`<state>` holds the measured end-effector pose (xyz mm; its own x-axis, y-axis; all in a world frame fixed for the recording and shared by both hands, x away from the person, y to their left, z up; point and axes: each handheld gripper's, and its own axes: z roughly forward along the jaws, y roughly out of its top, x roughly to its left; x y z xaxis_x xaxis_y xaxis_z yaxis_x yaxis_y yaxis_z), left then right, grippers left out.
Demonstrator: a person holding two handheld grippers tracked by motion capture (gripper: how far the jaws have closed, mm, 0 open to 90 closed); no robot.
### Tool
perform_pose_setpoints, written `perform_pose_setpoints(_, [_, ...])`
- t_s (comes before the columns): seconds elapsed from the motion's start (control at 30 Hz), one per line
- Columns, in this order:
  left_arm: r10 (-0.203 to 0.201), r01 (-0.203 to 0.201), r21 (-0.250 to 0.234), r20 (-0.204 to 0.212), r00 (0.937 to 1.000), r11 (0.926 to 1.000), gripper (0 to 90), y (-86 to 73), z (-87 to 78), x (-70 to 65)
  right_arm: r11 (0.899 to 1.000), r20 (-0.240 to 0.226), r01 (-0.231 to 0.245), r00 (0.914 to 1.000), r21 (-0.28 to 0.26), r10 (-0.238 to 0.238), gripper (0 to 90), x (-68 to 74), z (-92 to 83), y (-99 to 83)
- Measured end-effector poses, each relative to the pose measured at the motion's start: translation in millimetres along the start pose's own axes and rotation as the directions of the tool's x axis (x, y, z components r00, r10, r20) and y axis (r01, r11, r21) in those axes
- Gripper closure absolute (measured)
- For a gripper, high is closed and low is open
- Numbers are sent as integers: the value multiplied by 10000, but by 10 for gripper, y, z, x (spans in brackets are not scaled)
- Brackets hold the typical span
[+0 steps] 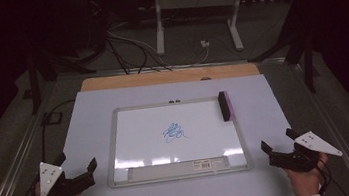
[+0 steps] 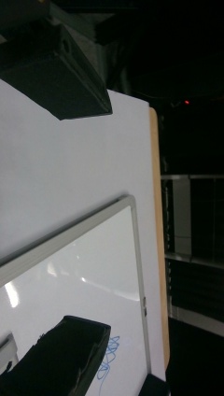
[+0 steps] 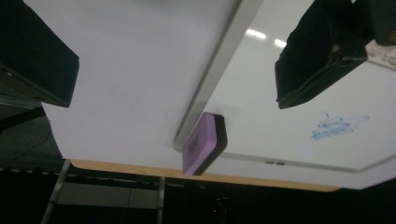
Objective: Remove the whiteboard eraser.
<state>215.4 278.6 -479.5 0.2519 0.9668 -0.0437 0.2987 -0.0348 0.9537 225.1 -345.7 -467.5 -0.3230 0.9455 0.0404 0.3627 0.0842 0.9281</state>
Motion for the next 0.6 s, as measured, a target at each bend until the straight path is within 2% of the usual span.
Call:
perform_pose_setpoints(0.1, [-125,125,27,-33,9999,9999,5,-8,-7,11,9999,-104,-143,9998,11,143,3,1,34,71])
perform_pose_setpoints(0.27, [-189,188,-40,-177,9997,9998,5,-17,-10,15,9999,-182,101,9998,50,-100,2,12,111,254])
perform_pose_setpoints(0.47, [-343,342,-22,-295,9990,9994,5,-32,-9,33,9990,-297,434,9986,136,-430,2,21,274,559])
perform_pose_setpoints(0.6, [-379,379,-16,-322,9988,9993,5,-37,-12,45,9989,-339,429,9985,168,-423,2,15,382,714])
